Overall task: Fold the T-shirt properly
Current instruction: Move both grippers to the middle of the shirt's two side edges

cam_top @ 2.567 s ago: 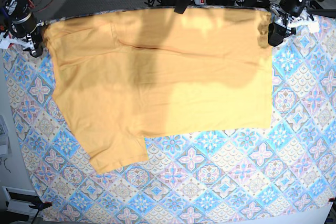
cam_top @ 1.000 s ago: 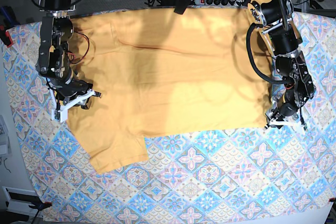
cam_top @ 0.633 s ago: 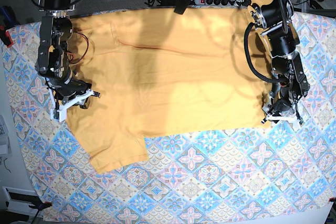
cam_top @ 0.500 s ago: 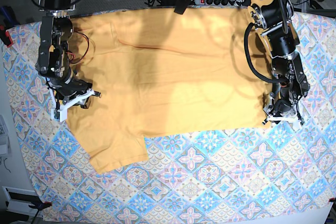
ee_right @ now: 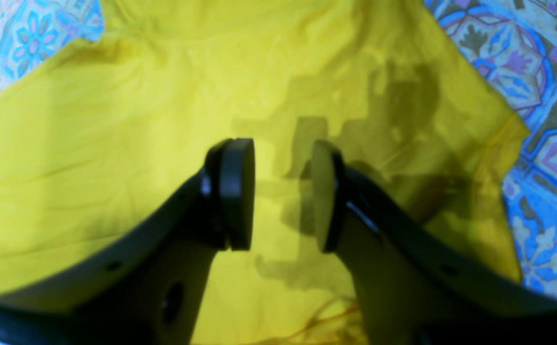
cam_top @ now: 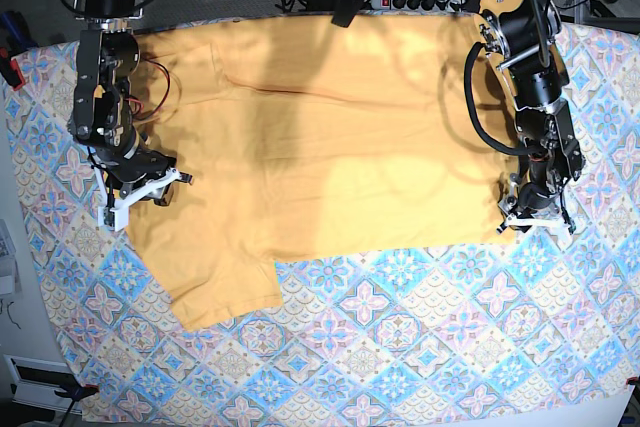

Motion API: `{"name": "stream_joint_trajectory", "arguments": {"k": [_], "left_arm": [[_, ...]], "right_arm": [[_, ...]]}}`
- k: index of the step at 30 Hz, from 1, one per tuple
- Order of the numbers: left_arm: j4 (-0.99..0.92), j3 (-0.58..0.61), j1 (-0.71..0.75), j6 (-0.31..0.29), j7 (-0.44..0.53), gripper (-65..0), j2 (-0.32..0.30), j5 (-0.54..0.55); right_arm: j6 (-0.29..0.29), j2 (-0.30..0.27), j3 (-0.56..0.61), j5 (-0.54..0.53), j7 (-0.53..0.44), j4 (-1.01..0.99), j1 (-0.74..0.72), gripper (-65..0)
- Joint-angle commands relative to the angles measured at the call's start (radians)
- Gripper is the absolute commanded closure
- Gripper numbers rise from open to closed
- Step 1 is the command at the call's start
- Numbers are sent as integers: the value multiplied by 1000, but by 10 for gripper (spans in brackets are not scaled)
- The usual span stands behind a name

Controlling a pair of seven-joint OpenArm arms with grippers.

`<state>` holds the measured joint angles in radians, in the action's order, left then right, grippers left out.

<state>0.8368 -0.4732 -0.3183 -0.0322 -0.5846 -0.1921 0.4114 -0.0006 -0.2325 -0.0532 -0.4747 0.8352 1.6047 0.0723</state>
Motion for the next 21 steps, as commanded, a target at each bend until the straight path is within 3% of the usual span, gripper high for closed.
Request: {"name": "stream_joint_trajectory", "arguments": {"k": [1, 4, 14, 17, 21], "left_arm": [[6, 20, -9, 1, -31, -201, -5, 2], [36, 32, 11, 1, -50, -118, -4, 4], [164, 32, 75, -1, -93, -109, 23, 5], [166, 31, 80, -1, -93, -10, 21, 27], [166, 29, 80, -1, -91, 0, 15, 90]], "right_arm": [[6, -12, -6, -3, -20, 23, -13, -197], [6, -12, -6, -3, -20, 23, -13, -197], [6, -9, -6, -3, -20, 23, -19, -197], [6, -9, -6, -3, -23, 23, -19, -197], [6, -9, -7, -3, -23, 23, -19, -197]]}}
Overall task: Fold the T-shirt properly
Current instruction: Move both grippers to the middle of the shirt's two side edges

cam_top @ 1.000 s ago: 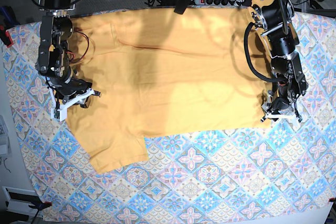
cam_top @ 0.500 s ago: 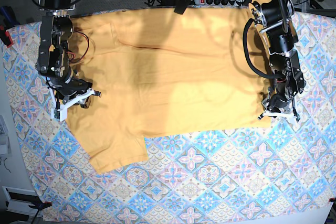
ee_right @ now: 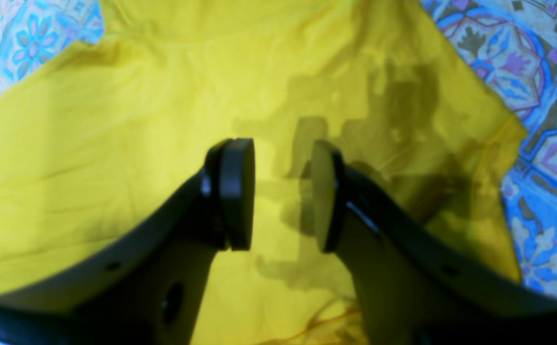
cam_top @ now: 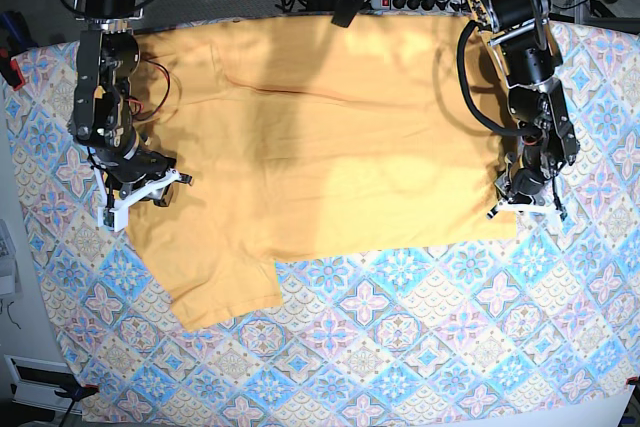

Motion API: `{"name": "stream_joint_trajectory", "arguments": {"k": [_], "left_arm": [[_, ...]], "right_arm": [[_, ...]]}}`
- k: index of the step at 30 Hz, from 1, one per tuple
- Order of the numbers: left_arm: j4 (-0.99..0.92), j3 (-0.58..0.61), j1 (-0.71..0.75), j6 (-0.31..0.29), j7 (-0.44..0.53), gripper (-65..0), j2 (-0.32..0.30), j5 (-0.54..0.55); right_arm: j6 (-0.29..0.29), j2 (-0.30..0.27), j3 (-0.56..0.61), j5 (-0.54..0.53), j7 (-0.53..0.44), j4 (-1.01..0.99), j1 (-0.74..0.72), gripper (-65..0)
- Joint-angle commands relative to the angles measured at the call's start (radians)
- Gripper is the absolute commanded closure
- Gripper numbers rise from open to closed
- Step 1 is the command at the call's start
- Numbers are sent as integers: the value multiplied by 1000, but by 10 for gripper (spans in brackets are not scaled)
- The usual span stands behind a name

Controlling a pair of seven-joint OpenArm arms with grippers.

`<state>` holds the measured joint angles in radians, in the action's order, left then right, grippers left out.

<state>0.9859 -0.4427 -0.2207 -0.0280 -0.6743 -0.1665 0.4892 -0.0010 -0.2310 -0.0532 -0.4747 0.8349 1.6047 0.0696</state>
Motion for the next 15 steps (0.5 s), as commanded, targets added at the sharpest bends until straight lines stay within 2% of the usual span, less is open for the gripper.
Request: {"name": "stream_joint_trajectory", "arguments": {"k": [1, 11, 15], "left_arm": [[17, -1, -18, -5, -2, 0, -11, 21], [350, 0, 117, -5, -8, 0, -1, 33], [430, 0, 186, -5, -8, 0, -3, 56]], "right_arm": [[6, -11, -7, -3, -24, 23, -17, -197], [6, -11, -14, -2, -27, 15, -20, -197], [6, -11, -14, -2, -27, 4, -70, -197]]}}
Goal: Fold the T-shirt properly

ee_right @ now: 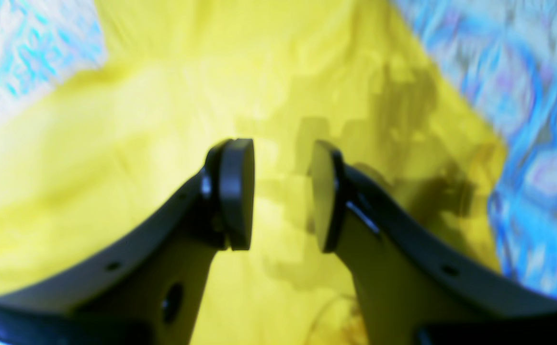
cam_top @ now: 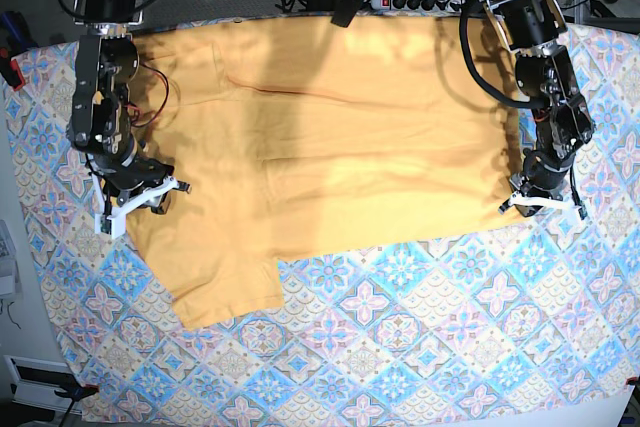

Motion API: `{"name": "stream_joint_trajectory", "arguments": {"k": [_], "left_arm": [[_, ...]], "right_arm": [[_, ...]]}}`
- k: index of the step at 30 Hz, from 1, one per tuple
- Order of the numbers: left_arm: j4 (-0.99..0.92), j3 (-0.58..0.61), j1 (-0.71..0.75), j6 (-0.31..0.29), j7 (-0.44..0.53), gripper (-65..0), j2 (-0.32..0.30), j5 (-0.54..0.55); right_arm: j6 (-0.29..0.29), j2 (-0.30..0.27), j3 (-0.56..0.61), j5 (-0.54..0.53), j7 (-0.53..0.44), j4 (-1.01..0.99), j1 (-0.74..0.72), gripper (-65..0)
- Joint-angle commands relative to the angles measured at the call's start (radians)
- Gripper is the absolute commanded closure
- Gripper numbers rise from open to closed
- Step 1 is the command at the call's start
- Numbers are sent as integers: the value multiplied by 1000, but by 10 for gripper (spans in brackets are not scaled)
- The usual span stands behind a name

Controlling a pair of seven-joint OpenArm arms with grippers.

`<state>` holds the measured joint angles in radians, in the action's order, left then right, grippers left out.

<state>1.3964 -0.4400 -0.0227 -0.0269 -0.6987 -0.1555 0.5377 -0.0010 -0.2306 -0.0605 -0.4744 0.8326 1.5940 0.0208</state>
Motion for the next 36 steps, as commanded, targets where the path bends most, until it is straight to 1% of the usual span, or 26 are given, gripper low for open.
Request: {"name": "stream_joint_trajectory", "arguments": {"k": [1, 4, 6, 10, 13, 15, 16, 19, 20, 21, 23, 24, 26, 31, 32, 34, 36], "left_arm": [[34, -3, 7, -6, 17, 0, -17, 26], [76, -3, 59, -6, 17, 0, -20, 80], [114, -3, 96, -6, 17, 0, -20, 98], [162, -3, 145, -6, 17, 0, -16, 103], [163, -4, 154, -6, 17, 0, -16, 104], [163, -4, 160, -6, 17, 0, -16, 104], [163, -4, 160, -6, 17, 0, -16, 104], [163, -4, 162, -6, 17, 0, -14, 104], [163, -4, 162, -6, 17, 0, -14, 104], [163, -4, 162, -6, 17, 0, -14, 104], [163, -4, 162, -6, 17, 0, -14, 104], [165, -4, 162, -6, 17, 0, -14, 104], [165, -4, 162, -6, 17, 0, -14, 106], [165, -6, 162, -6, 17, 0, -14, 106], [165, -6, 162, -6, 17, 0, -14, 106], [165, -6, 162, -6, 17, 0, -14, 106], [165, -6, 162, -6, 17, 0, -13, 106]], "right_arm": [[6, -13, -6, -1, -25, -2, -28, -197], [6, -17, -6, -1, -23, -65, -68, -198], [6, -39, -5, 1, -25, -120, -97, -198], [6, -72, -3, 3, -28, -235, -172, -198], [6, -103, 3, 3, -55, -309, -221, -203], [6, -125, 9, 18, -86, -373, -252, -234], [6, -131, 27, 38, -100, -409, -273, -262], [8, -137, 100, 131, -144, -490, -316, -331], [23, -137, 127, 162, -166, -515, -327, -348], [55, -137, 147, 190, -186, -538, -338, -356], [121, -135, 166, 239, -224, -587, -356, -356], [144, -135, 166, 268, -244, -619, -365, -356], [152, -134, 173, 303, -284, -685, -385, -356], [157, -134, 175, 306, -370, -826, -434, -356], [170, -134, 175, 306, -384, -851, -442, -356], [221, -134, 175, 306, -416, -883, -444, -356], [246, -134, 175, 308, -439, -901, -444, -356]]}}
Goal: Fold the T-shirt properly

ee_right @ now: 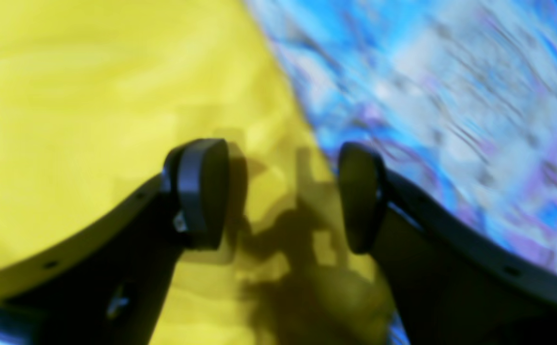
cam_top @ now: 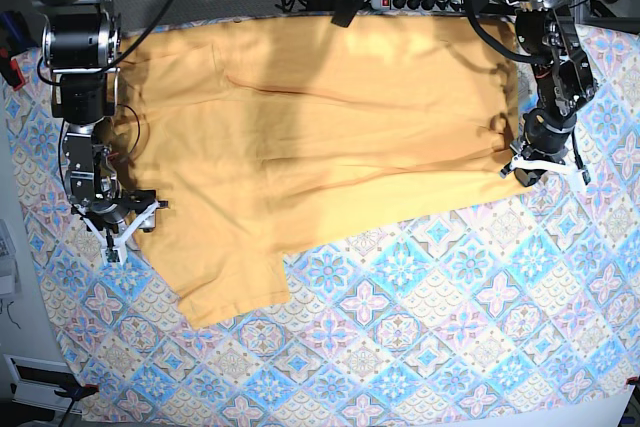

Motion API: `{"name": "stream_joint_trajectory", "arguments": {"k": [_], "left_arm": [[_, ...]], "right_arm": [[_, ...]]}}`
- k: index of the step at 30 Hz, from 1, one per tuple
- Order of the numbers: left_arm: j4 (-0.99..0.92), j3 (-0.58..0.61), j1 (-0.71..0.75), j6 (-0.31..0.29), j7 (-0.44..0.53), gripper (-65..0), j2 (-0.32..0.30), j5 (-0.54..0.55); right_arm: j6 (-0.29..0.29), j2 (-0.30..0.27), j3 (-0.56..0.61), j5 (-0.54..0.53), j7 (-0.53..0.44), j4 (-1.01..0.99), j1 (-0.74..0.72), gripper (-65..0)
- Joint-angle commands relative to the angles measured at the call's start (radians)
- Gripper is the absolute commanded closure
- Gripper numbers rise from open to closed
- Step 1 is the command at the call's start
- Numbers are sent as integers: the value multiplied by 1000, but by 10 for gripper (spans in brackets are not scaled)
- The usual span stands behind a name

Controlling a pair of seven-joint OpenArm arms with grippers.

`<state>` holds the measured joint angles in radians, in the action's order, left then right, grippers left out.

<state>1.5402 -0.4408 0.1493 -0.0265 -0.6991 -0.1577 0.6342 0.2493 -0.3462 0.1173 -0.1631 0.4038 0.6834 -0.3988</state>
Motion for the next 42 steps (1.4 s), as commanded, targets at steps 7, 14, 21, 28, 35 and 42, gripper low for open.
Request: {"name": "stream_joint_trajectory", "arguments": {"k": [7, 14, 21, 28, 35, 42], "left_arm": [[21, -5, -10, -6, 17, 0, -10, 9], [21, -5, -10, -6, 17, 0, -10, 9], [21, -5, -10, -6, 17, 0, -10, 9], [52, -6, 13, -6, 17, 0, -12, 9], [141, -6, 51, -6, 17, 0, -12, 9], [135, -5, 51, -6, 17, 0, -12, 9]], "right_arm": [[5, -18, -3, -3, -47, -54, -24, -356], [169, -15, -5, -3, -49, -89, -22, -188], [193, -15, -12, -6, -44, -50, -19, -42], [193, -18, -126, -6, -19, 138, 61, -31], [195, -18, -198, -6, 100, 342, 148, -30], [192, -17, -195, -3, 34, 275, 137, -91]]}}
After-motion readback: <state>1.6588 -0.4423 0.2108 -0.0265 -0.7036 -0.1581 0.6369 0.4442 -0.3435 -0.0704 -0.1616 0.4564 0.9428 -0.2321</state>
